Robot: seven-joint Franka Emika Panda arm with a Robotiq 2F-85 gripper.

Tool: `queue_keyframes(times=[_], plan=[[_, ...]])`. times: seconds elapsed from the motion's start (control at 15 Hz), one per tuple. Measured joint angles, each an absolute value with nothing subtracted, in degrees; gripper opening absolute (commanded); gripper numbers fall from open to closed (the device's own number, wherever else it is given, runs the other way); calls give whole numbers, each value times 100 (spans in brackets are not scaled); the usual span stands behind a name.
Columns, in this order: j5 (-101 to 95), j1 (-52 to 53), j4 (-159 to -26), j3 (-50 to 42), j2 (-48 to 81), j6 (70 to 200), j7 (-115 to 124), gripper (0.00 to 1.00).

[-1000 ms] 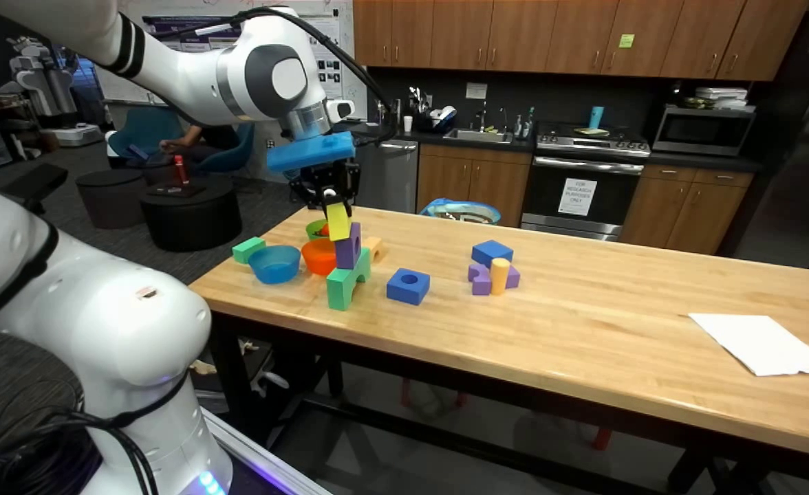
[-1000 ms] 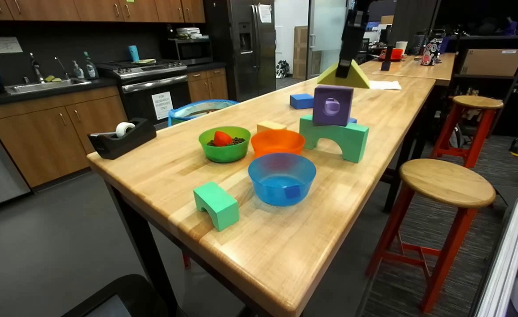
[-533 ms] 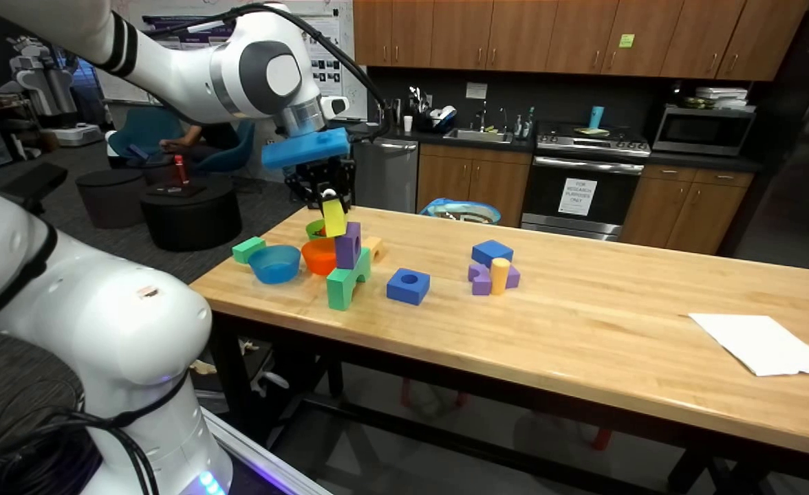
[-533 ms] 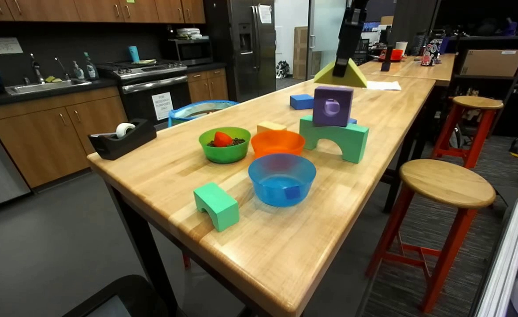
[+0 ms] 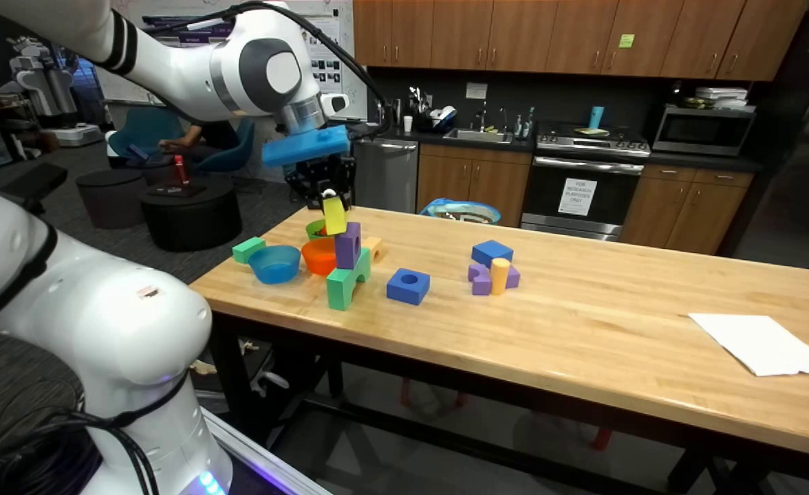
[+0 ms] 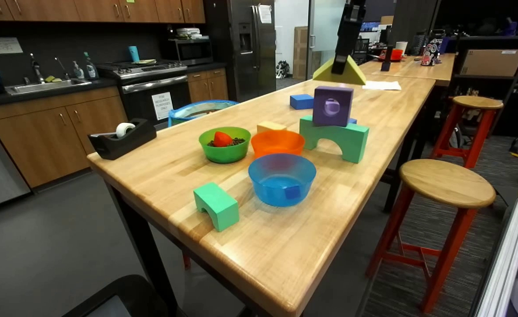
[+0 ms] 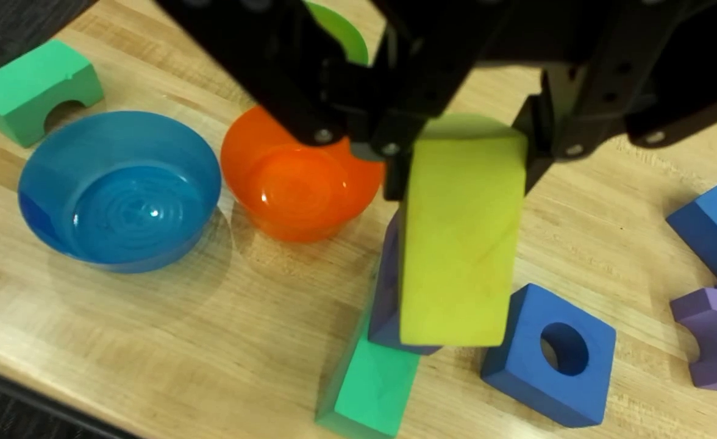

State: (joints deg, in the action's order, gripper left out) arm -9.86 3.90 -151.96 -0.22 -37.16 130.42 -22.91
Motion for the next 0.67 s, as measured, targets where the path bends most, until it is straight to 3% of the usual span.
queue_keyframes(times=[0.67], plan=[[-982,391,-15087,-88,-3635,13035,-2309,16]])
